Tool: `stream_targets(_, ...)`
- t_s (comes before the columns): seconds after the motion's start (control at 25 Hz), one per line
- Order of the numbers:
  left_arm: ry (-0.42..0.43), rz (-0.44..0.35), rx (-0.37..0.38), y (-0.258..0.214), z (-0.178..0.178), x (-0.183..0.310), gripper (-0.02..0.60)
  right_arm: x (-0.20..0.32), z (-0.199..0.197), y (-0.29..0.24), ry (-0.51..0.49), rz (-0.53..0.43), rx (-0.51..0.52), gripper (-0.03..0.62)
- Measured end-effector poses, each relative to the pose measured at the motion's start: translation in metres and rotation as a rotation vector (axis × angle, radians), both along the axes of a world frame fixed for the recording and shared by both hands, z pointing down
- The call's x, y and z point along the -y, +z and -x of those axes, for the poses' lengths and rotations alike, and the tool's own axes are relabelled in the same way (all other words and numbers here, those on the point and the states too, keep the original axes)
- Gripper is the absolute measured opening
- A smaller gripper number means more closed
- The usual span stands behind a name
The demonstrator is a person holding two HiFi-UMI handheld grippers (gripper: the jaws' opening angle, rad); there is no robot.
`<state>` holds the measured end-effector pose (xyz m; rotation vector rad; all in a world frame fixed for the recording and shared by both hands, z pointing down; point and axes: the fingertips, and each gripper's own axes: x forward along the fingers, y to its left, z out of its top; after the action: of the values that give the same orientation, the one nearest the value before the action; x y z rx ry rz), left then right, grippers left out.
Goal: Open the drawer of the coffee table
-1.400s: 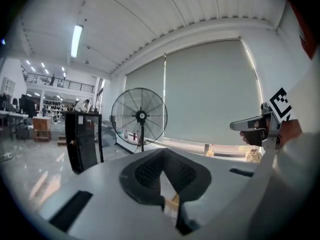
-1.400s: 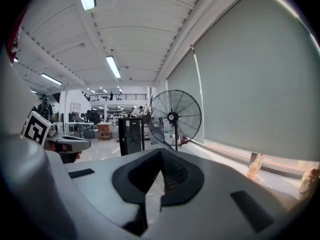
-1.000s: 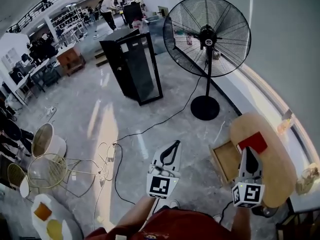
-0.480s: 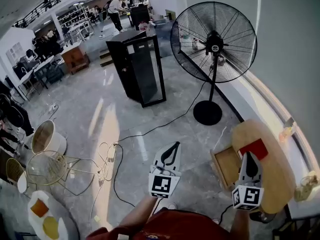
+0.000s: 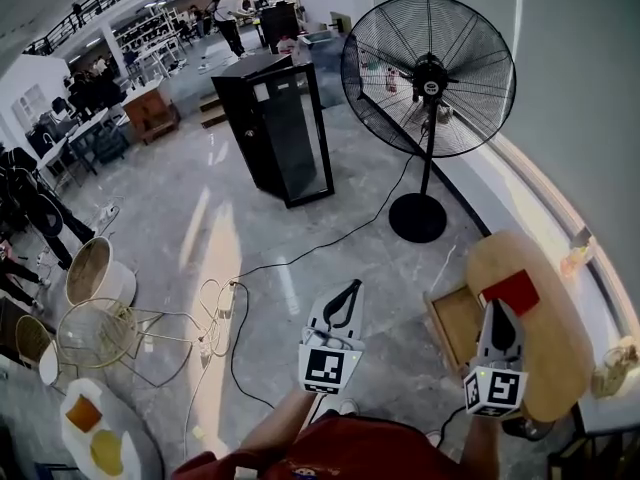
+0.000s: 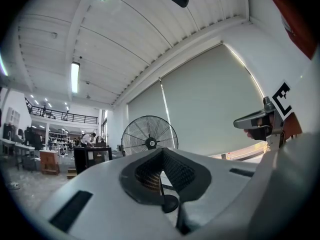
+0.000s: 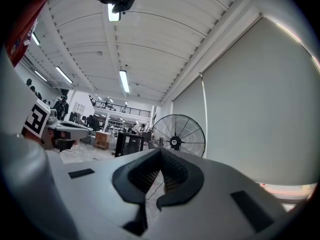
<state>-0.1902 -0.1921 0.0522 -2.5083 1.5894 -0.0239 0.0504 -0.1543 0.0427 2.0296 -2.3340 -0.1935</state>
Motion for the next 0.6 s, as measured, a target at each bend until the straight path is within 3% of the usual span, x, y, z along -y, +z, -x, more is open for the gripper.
stream_targets(0.6,-0.008,-0.011,0.003,-0.0034,0.0089,-0.0053,0.006,-0.0065,0.0076,-0.0001,0.001,0.009,-0.009,-0.005)
